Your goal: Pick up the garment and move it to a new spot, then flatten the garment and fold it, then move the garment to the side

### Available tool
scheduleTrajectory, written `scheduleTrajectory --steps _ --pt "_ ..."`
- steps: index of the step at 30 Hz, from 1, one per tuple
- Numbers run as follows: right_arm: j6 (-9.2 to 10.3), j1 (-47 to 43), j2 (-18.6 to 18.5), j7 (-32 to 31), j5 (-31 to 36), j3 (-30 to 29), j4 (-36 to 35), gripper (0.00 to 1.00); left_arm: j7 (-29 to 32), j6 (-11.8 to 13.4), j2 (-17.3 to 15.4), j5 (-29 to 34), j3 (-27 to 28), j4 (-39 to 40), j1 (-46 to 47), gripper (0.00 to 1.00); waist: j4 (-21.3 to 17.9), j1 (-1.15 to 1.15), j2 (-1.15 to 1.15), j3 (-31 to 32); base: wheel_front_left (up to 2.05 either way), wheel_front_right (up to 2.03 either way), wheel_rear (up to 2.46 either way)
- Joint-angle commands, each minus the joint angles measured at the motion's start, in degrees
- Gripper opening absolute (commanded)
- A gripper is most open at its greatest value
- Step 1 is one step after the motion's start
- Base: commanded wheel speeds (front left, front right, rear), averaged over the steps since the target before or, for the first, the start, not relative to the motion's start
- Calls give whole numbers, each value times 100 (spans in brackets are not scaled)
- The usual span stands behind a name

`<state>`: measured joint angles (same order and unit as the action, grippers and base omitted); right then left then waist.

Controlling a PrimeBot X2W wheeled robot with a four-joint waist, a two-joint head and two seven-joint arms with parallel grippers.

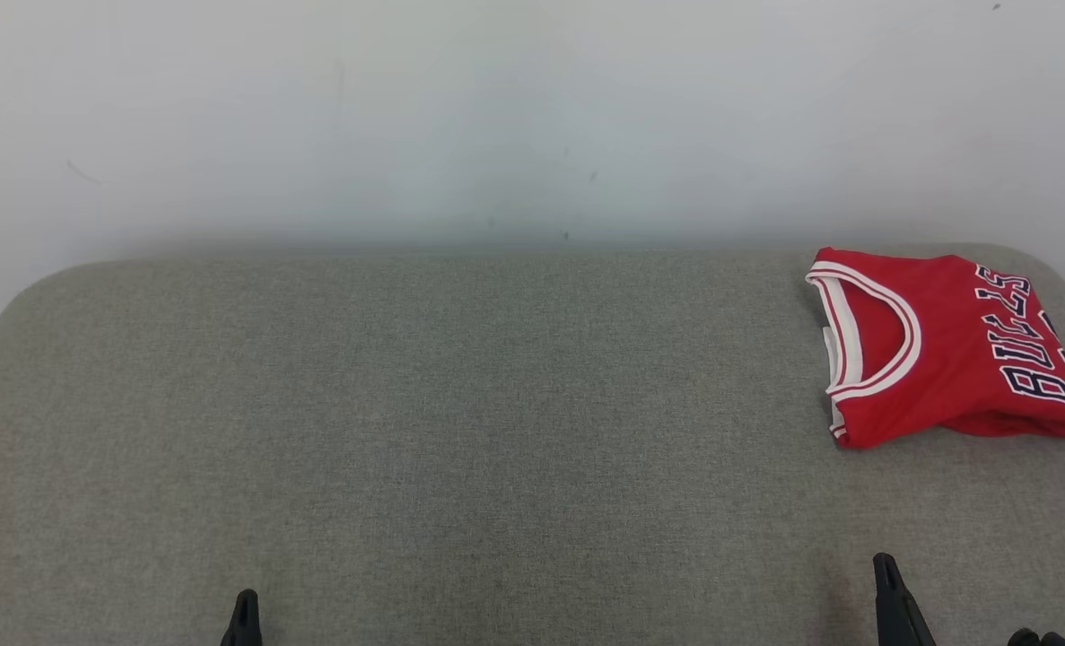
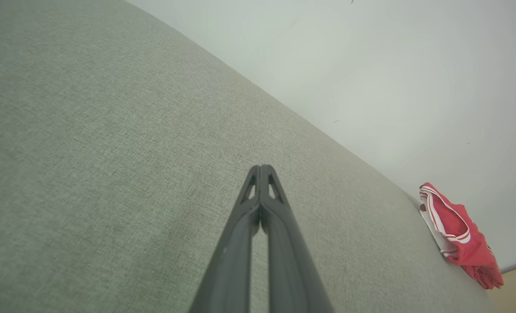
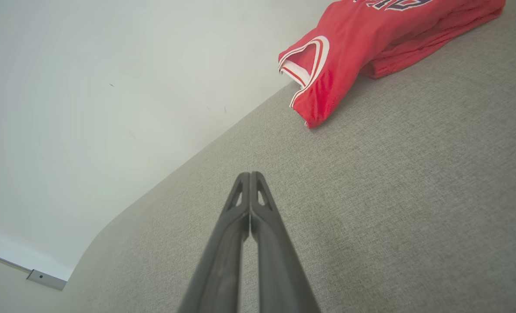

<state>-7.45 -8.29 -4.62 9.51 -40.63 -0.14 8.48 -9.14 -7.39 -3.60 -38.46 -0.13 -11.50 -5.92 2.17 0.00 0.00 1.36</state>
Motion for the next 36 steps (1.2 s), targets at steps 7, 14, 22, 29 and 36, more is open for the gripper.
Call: scheduleTrajectory --steps 7,14,22,29,36 --pt "-2 132 -79 -154 -758 -87 -144 0 138 -4 -61 -747 -41 66 233 0 -17 0 0 -11 0 0 0" --pt "-2 162 -103 -275 -1321 -145 -188 0 255 -6 -75 -1304 -65 63 319 0 -33 0 0 -21 0 0 0" --pt "-3 183 -124 -404 -1912 -212 -231 0 374 -8 -88 -1894 -89 68 410 0 -51 0 0 -33 0 0 0" --pt "-3 206 -136 -500 -2326 -260 -265 0 466 -8 -97 -2308 -104 76 464 0 -65 0 0 -42 0 0 0" --pt "-3 234 -147 -605 -2772 -315 -298 0 566 -9 -104 -2767 -117 82 536 0 -81 0 0 -53 0 0 0"
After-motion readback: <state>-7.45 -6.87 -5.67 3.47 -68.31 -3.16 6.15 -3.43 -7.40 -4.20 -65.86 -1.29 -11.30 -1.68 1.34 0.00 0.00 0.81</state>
